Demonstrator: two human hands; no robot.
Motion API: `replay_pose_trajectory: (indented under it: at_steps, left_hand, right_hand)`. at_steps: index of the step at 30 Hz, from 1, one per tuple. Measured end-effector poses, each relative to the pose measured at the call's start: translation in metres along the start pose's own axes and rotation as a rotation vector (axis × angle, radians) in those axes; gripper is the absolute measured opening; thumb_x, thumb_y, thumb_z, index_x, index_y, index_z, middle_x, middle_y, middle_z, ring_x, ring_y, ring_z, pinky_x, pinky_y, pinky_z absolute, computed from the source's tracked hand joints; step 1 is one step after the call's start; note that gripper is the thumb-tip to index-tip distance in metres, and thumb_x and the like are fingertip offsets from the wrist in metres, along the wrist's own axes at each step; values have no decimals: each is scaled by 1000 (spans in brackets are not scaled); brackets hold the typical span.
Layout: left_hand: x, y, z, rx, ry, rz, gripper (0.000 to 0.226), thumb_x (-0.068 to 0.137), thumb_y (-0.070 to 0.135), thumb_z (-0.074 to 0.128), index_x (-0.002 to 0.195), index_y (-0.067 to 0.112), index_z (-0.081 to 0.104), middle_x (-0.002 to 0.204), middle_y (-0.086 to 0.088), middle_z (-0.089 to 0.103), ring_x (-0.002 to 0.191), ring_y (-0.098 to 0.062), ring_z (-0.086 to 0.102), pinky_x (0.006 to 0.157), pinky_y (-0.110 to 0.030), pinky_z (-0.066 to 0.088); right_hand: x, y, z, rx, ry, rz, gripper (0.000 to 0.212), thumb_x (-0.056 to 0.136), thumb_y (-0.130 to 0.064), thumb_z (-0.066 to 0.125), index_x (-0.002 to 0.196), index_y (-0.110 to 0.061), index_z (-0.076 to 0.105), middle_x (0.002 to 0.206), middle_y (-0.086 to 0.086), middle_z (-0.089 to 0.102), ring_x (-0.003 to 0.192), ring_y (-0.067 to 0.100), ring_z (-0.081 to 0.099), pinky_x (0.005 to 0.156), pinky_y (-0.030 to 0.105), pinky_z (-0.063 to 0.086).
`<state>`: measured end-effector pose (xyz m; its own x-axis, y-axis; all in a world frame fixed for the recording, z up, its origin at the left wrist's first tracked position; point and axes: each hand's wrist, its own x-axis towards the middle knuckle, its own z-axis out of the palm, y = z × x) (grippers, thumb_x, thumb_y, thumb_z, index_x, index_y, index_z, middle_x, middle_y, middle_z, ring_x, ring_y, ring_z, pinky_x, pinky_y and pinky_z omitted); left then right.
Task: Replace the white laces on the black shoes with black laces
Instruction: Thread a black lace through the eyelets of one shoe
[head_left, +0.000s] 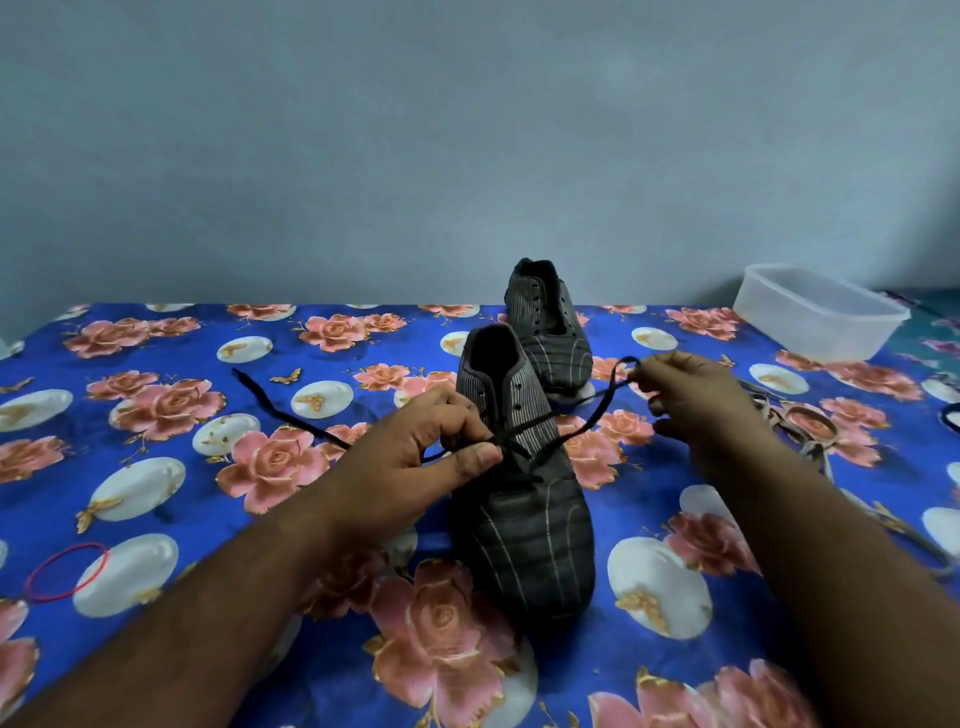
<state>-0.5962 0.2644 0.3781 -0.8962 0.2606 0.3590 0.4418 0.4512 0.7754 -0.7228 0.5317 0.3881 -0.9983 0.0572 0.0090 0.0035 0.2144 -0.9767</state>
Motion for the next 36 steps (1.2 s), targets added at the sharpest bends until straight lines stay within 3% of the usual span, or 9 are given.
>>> replay_pose_trajectory:
  at_steps: [4, 6, 10, 16, 19, 22, 25, 30, 36]
  left_hand:
    - [1, -4, 2, -3, -3, 12, 16, 98, 39, 58, 84, 35, 65, 95, 6, 56, 92, -20, 57, 85, -25, 45]
    - [1, -2, 3, -9, 3, 19, 20, 98, 45, 54, 86, 35, 68, 98, 6, 56, 95, -21, 58, 87, -30, 48]
    - [2, -1, 3, 42, 28, 31, 18, 96, 46, 54, 85, 37, 66, 98, 5, 55, 95, -19, 58, 83, -25, 46]
    - [2, -2, 0, 120, 68, 21, 11, 94, 35, 63, 86, 29, 68, 98, 4, 56, 93, -13, 55, 76, -9, 37]
    - [1, -4, -2, 98, 71, 5, 15, 93, 42, 62, 87, 30, 69, 99, 6, 56, 95, -13, 54, 79, -10, 37]
    - [1, -2, -1, 111, 77, 11, 9, 92, 35, 66, 88, 28, 71, 99, 4, 56, 96, -11, 54, 77, -8, 36]
    - [1, 0, 3, 136, 75, 36, 8, 91, 34, 68, 88, 27, 72, 98, 4, 56, 97, -14, 56, 78, -10, 38]
    - [1, 0, 2, 142, 85, 25, 10, 89, 36, 69, 85, 27, 71, 98, 6, 56, 95, -13, 56, 77, -11, 38]
    - [1, -13, -3, 103, 126, -69, 17, 84, 51, 62, 77, 35, 63, 97, 8, 54, 99, -17, 53, 92, -35, 44]
  right_hand:
    - [-10, 2, 9, -511, 184, -527, 26, 89, -22, 64, 114, -21, 58, 119, 0, 58, 106, 20, 52, 93, 41, 43]
    - [-29, -11, 16, -498, -9, -835, 28, 92, -42, 60, 117, -30, 63, 118, -10, 57, 114, 14, 48, 101, 37, 38]
    - [-55, -14, 42, -739, -400, -1058, 33, 94, -62, 51, 101, -36, 72, 107, -17, 62, 110, 16, 50, 94, 41, 40]
    - [-49, -15, 30, -332, -737, -763, 21, 99, -33, 58, 82, -23, 63, 79, -4, 62, 77, 14, 54, 72, 35, 45]
    - [-44, -14, 23, -224, -754, -593, 35, 101, -38, 49, 86, -13, 68, 76, 14, 59, 67, 23, 51, 57, 53, 46]
    - [-44, -11, 31, -418, -641, -843, 43, 102, -45, 47, 95, -11, 73, 83, 3, 64, 80, 19, 61, 75, 38, 50]
    - [-47, -10, 40, -528, -620, -940, 13, 100, -39, 57, 95, -35, 69, 89, -17, 62, 92, 10, 58, 87, 24, 39]
    - [-53, -15, 36, -405, -691, -811, 8, 92, -31, 68, 87, -37, 64, 82, -12, 63, 84, 13, 56, 74, 32, 47]
    - [-42, -17, 14, -166, -772, -545, 27, 96, -30, 60, 85, -5, 66, 77, 15, 60, 72, 19, 53, 69, 39, 45]
